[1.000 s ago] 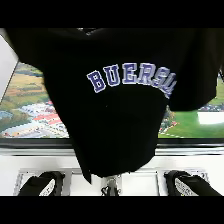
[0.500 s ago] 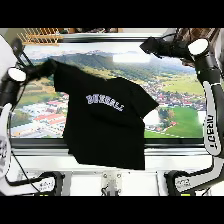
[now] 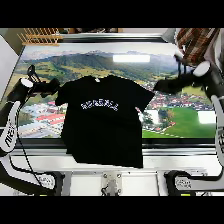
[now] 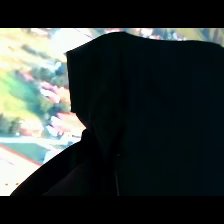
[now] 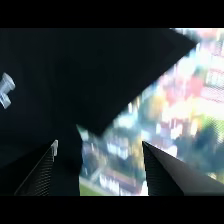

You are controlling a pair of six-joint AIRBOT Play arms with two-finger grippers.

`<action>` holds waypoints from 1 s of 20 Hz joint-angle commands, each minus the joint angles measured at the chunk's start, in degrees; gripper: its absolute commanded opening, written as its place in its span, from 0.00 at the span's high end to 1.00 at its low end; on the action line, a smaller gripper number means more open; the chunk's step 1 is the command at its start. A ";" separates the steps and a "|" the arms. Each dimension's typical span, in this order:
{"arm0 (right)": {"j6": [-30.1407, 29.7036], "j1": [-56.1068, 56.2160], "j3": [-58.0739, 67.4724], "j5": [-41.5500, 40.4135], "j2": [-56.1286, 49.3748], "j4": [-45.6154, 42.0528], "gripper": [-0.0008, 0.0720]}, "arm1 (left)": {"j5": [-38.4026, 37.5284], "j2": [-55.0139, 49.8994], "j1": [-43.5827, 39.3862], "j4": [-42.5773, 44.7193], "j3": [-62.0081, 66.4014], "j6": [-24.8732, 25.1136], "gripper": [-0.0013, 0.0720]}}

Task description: Fold the clothes and pants, and hang the long-sleeved shirts on hangers.

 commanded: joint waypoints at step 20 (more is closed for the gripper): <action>1.31 20.33 -30.95 -12.07 6.78 0.90 0.98 | -7.56 3.04 0.81 2.19 -0.02 0.09 0.97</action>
